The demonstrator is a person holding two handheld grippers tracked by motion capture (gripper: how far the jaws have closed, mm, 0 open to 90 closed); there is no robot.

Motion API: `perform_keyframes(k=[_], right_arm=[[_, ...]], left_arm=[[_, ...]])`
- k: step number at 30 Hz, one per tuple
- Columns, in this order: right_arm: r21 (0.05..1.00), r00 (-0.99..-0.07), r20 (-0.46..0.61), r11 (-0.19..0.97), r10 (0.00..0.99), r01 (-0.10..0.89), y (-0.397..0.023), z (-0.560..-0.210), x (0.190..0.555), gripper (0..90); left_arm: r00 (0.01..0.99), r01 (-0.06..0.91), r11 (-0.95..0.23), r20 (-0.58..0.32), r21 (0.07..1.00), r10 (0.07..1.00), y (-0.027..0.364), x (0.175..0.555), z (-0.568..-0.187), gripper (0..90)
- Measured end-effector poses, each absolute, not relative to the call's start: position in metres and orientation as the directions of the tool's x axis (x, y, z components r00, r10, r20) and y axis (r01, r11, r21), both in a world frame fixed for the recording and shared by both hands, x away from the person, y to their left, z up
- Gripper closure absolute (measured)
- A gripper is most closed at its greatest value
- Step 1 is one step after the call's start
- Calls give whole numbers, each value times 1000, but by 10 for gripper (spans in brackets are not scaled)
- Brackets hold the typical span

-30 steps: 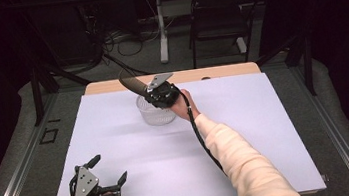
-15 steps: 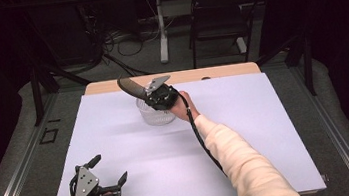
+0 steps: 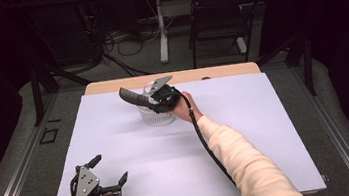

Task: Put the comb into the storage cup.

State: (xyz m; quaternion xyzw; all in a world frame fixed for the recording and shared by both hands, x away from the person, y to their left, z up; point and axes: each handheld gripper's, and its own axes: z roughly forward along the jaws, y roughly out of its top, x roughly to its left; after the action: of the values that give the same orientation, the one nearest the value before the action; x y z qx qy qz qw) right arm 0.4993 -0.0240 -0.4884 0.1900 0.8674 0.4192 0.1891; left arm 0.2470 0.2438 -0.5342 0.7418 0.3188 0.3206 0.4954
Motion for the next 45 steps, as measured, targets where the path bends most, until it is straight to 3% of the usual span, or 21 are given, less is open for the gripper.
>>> perform_keyframes(k=[5, 13, 26, 45], right_arm=[[807, -861, -129, 556, 492, 197, -28, -477, 493, 380], [808, -867, -83, 542, 491, 230, -36, -463, 482, 216], [768, -876, -50, 579, 480, 274, -60, -455, 468, 26], [746, -864, -63, 599, 499, 291, -105, -459, 446, 0]], left_arm=[[592, 153, -308, 162, 939, 790, 244, 247, -534, 15], [593, 152, -307, 162, 939, 789, 244, 247, -534, 14], [594, 153, -309, 162, 939, 788, 242, 247, -534, 15], [597, 154, -315, 166, 936, 785, 242, 247, -535, 15]])
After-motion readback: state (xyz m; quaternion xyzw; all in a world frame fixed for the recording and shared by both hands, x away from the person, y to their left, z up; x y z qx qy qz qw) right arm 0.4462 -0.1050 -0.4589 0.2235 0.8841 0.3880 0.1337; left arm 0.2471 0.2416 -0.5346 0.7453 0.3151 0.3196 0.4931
